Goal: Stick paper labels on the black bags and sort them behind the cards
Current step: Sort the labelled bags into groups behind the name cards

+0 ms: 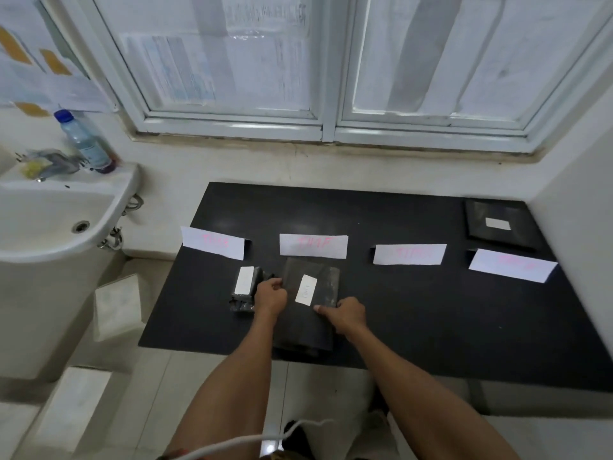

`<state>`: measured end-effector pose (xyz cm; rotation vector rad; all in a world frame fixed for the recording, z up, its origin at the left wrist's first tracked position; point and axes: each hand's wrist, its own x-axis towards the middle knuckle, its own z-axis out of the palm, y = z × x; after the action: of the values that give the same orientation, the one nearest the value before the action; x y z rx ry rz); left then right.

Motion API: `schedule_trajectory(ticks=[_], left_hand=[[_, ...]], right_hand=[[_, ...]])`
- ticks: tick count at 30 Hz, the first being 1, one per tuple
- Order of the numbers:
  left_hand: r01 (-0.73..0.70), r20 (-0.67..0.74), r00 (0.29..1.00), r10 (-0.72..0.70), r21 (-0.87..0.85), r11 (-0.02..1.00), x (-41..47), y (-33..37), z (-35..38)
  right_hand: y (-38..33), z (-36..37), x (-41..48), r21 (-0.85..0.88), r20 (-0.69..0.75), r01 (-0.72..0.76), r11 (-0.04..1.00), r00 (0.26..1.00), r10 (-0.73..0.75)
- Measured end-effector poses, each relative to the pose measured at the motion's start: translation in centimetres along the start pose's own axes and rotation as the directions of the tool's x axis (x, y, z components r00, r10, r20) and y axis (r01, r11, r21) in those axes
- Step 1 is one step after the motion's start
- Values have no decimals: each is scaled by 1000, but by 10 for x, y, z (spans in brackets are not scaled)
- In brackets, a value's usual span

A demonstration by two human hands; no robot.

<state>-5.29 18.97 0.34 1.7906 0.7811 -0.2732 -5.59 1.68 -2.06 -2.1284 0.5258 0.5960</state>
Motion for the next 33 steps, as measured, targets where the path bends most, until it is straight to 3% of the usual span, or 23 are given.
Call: schedule_trajectory(ticks=[4, 6, 9, 13, 17, 21, 25, 27, 30, 33], left_hand=[[-104, 223, 967, 119, -75, 992, -3, 46, 3], [-169, 314, 934, 172, -36, 985, -3, 67, 10], [-188, 397, 898, 187, -36, 981, -2, 94, 25], [-245, 441, 871, 217, 8, 969, 8, 136, 45], [-298, 395, 882, 257, 45, 954, 28, 178, 58], [-375, 326, 898, 296, 213, 902, 58, 209, 62], [-201, 65, 979, 193, 449, 870, 87, 220, 57], [-81, -16, 995, 95, 393, 916, 103, 219, 54], [11, 1, 1000, -11, 124, 992, 141, 213, 41], [21, 0, 1000, -21, 5, 1000, 176, 209, 28]], right_hand=[[-17, -36, -2, 318, -128, 38, 947, 992, 3], [-29, -56, -1, 391, -196, 93, 916, 980, -16], [-41, -84, 9, 309, -322, 185, 933, 943, -80], [-59, -127, 26, 169, -339, 182, 969, 934, -116], [-87, -152, 58, 193, -270, 150, 970, 958, -95], [-124, -156, 90, 428, -232, 124, 895, 972, -23], [-156, -135, 127, 614, -160, 54, 788, 985, 57], [-167, -126, 142, 669, -106, -2, 743, 990, 98], [-182, -110, 167, 712, -77, -36, 701, 989, 129], [-190, -94, 195, 646, -127, -14, 763, 984, 125]])
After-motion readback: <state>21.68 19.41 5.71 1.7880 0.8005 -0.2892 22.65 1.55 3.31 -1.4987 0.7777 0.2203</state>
